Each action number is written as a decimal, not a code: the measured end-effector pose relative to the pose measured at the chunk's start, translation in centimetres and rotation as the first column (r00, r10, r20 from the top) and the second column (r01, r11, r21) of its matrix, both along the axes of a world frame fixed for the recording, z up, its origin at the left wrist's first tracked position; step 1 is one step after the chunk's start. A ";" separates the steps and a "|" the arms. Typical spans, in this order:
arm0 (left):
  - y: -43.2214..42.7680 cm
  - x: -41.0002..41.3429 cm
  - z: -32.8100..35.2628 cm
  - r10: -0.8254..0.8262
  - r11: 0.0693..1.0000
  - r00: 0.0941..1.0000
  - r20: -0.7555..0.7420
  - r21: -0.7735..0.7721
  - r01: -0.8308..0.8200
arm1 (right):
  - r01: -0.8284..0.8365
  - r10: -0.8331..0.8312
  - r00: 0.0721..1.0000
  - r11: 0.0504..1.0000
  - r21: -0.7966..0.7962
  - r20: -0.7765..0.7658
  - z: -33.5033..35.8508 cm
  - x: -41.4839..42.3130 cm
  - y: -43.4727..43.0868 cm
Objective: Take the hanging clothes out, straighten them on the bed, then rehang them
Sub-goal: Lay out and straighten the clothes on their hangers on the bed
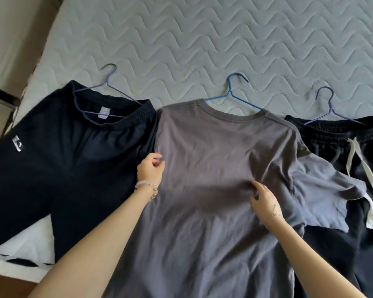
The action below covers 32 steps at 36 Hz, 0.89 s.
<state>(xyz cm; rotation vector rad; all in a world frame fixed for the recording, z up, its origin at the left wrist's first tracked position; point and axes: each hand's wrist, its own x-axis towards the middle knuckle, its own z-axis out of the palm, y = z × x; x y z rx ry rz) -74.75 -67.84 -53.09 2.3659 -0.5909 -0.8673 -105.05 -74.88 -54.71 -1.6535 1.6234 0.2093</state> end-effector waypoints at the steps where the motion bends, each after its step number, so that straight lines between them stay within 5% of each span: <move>1: -0.1 -0.6 0.0 -0.033 0.999 0.999 0.025 -0.003 0.033 | 0.003 -0.003 1.000 1.000 -0.005 0.001 -0.1 -0.2 0.1; 11: 0.6 0.5 -1.1 -0.091 0.947 0.968 0.233 0.322 0.011 | -0.020 0.020 1.000 1.000 0.003 -0.020 -0.5 -1.1 -0.3; 22: 0.6 -5.3 0.1 -0.373 0.918 0.790 0.487 0.069 0.391 | 0.016 -0.017 1.000 0.997 -0.078 -0.008 -0.8 -1.2 -0.3; 26: -0.2 -10.6 -0.5 -0.546 0.809 0.723 0.424 0.040 0.587 | 0.008 -0.016 0.998 0.992 -0.127 -0.059 -0.6 -1.4 -0.2; 30: -0.3 -14.0 -2.1 -0.744 0.668 0.641 0.190 0.249 0.701 | -0.045 0.036 0.995 0.994 -0.101 -0.088 -0.3 -2.0 -0.1; 32: 0.1 -13.9 -2.3 -0.718 0.696 0.673 0.177 0.218 0.684 | -0.060 0.053 0.995 0.994 -0.087 -0.084 -0.2 -2.3 -0.2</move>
